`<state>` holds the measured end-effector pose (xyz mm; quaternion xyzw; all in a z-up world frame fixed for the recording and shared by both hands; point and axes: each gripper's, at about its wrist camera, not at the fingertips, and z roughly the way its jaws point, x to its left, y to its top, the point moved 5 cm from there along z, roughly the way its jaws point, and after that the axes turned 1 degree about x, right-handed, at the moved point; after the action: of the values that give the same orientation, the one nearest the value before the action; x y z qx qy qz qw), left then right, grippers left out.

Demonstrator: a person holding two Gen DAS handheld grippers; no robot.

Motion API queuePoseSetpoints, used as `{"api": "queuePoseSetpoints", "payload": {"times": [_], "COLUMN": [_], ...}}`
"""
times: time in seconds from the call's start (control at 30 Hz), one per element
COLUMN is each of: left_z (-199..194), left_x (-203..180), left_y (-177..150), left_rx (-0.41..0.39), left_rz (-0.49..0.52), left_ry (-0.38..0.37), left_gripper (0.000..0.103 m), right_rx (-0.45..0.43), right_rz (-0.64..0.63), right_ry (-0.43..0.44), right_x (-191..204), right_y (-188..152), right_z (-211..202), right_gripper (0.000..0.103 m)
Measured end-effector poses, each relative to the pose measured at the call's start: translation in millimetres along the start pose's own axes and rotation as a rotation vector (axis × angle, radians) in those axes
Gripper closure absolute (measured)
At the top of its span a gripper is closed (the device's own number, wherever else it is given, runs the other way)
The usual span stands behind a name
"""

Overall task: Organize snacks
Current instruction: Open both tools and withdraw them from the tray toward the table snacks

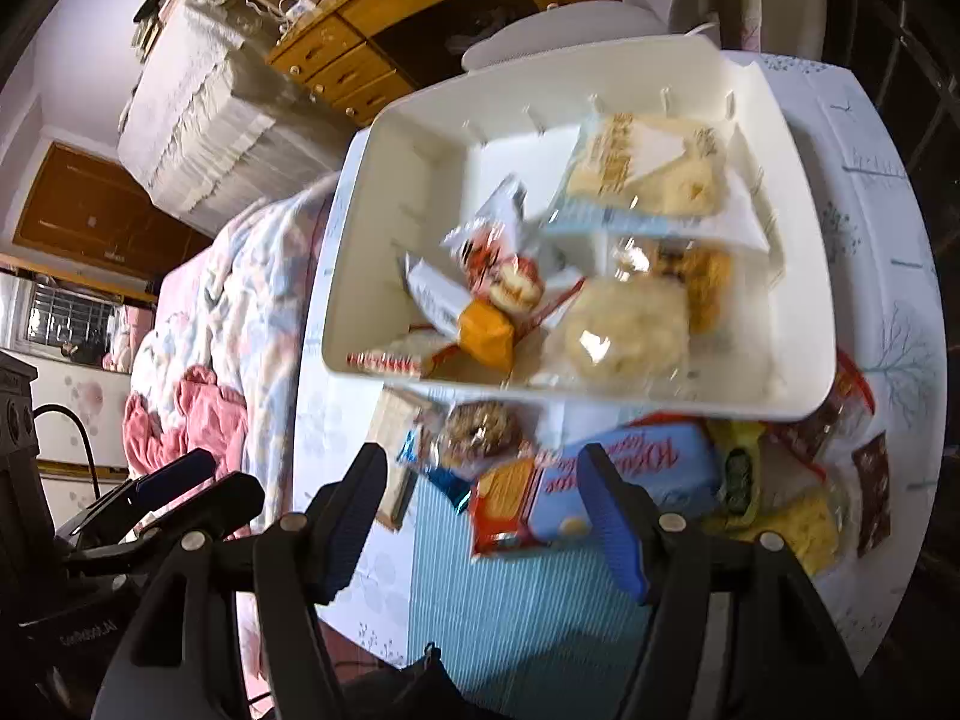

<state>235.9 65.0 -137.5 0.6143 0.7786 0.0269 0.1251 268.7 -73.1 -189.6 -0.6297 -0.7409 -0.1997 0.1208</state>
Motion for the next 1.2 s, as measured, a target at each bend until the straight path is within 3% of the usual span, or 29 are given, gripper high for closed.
{"api": "queuePoseSetpoints", "payload": {"times": [0.2, 0.5, 0.83, 1.2], "left_z": [-3, -19, -16, -2], "left_x": [29, 81, 140, 147], "left_y": [-26, -52, -73, -78], "left_rx": [0.002, -0.023, 0.009, 0.044], "left_rz": [-0.035, 0.008, 0.143, 0.362], "left_ry": [-0.025, -0.077, -0.081, -0.096], "left_gripper": [0.019, 0.019, 0.019, 0.019], "right_rx": [0.017, -0.011, -0.048, -0.151], "right_rz": [0.012, 0.093, 0.263, 0.494], "right_ry": [-0.032, -0.071, -0.097, -0.081], "right_x": [17, 55, 80, 78], "right_y": [-23, -63, -114, -159], "right_z": [8, 18, 43, 55], "right_gripper": [0.037, 0.037, 0.037, 0.037]}}
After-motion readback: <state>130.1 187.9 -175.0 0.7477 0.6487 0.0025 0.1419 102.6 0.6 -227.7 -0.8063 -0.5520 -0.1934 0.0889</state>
